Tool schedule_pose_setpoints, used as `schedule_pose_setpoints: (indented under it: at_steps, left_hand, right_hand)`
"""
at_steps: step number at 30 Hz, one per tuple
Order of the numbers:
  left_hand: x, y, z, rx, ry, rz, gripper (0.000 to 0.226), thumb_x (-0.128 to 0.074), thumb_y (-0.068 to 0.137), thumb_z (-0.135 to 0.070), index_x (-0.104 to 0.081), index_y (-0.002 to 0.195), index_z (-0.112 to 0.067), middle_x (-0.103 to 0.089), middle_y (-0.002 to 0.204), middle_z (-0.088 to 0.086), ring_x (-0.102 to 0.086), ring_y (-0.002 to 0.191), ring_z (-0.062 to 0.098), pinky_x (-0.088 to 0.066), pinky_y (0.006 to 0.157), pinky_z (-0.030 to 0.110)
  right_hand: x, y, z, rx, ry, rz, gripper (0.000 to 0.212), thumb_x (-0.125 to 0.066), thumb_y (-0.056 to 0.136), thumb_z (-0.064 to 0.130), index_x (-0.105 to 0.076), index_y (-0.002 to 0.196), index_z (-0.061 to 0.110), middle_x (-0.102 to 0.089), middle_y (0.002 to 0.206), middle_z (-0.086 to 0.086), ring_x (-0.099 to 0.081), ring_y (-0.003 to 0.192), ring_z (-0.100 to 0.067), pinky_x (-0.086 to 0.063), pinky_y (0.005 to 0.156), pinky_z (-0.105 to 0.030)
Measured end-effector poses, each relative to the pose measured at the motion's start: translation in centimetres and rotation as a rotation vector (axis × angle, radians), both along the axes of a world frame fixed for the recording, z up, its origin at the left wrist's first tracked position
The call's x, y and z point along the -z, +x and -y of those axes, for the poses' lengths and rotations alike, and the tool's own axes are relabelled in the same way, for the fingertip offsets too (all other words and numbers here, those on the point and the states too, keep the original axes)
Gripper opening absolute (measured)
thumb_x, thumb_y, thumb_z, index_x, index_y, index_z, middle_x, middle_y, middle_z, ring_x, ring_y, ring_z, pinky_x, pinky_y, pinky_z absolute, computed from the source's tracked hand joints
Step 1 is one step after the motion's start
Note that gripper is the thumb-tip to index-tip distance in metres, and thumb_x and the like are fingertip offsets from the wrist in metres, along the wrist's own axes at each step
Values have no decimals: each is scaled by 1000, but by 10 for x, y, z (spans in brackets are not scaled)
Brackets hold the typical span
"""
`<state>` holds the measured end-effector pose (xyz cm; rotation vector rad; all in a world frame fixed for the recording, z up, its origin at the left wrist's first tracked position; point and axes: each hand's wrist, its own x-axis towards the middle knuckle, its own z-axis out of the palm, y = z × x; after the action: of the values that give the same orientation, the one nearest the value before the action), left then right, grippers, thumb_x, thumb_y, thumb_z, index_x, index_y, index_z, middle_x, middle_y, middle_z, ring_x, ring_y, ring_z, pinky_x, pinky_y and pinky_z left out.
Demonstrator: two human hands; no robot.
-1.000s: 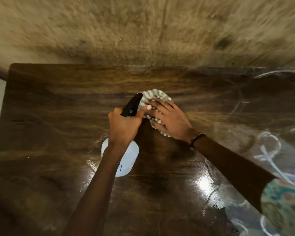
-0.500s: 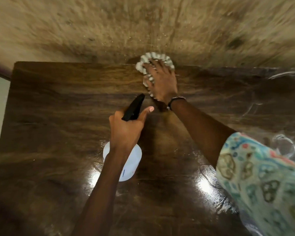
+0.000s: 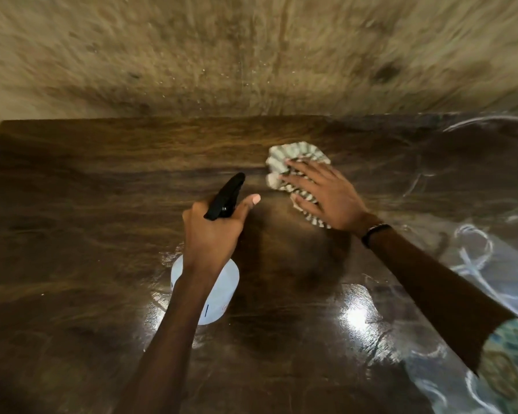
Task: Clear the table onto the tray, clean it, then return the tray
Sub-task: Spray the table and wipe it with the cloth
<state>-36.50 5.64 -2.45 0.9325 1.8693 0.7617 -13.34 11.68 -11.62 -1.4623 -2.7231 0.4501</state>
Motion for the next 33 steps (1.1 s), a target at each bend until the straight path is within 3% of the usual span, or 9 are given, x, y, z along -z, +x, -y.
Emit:
schedule_pose_setpoints:
  at_steps: [6,10,12,16,17,20,25,30,33]
  left_hand:
    - [-2,29,4,-7,-27,12,38,-76,66,-52,-63,77,-19,-70,81,11,-65,75,13,-41,50,12]
    - [0,55,5,6,-65,-27,53,-76,62,-59,-64,84,-12,-68,88,11,-65,78,21,-46,63,22]
    - [-2,72,5,11,-64,-44,44,-77,61,-58,-62,72,-18,-67,82,10,-63,76,22,-44,66,30]
    - [-10,111,7,57,15,-97,34,-79,69,-44,-54,54,-27,-57,57,-6,-61,58,-2,-40,48,12]
    - [-9,121,5,61,20,-95,33,-80,70,-41,-54,54,-26,-57,56,-7,-62,59,-2,-41,48,9]
    - [-3,152,-1,108,-36,-71,33,-79,70,-46,-62,62,-18,-65,65,2,-64,66,13,-45,58,24]
    - [1,207,-14,127,-56,-80,36,-80,68,-46,-47,66,-32,-49,79,-8,-53,69,9,-39,57,18]
    - [6,243,-26,186,-74,-135,44,-78,70,-45,-63,89,-8,-51,83,-2,-52,65,9,-38,43,8]
    - [8,251,-33,190,-53,-134,48,-79,70,-44,-66,93,-3,-64,89,9,-64,76,20,-40,52,15]
  right_hand:
    - [-5,7,-39,352,15,30,47,-38,101,37,-34,147,29,-24,158,3,-19,147,-19,-19,117,-41]
    - [-2,-17,-18,84,18,34,47,-35,101,38,-34,147,29,-22,159,0,-19,147,-22,-17,117,-44]
    - [-2,-5,8,-52,35,-17,46,-46,98,36,-42,143,25,-31,155,-3,-28,144,-25,-23,115,-45]
    - [5,55,54,-138,78,-26,46,-49,95,39,-48,138,26,-42,150,-3,-36,140,-24,-31,112,-42]
    - [7,76,58,-142,85,-21,45,-45,96,40,-47,139,28,-41,150,-2,-36,140,-22,-31,113,-41]
    - [7,130,59,-70,55,-2,44,-39,99,43,-41,141,33,-31,155,3,-28,144,-19,-28,115,-40]
    - [4,166,54,-28,99,20,43,-41,97,41,-45,139,30,-38,152,-1,-36,140,-21,-31,113,-41]
    - [2,178,52,-27,119,-43,42,-40,95,40,-57,129,24,-55,137,-6,-47,133,-25,-38,108,-43]
    - [4,191,50,-23,102,-22,43,-41,95,40,-54,133,25,-53,140,-6,-45,135,-25,-36,109,-43]
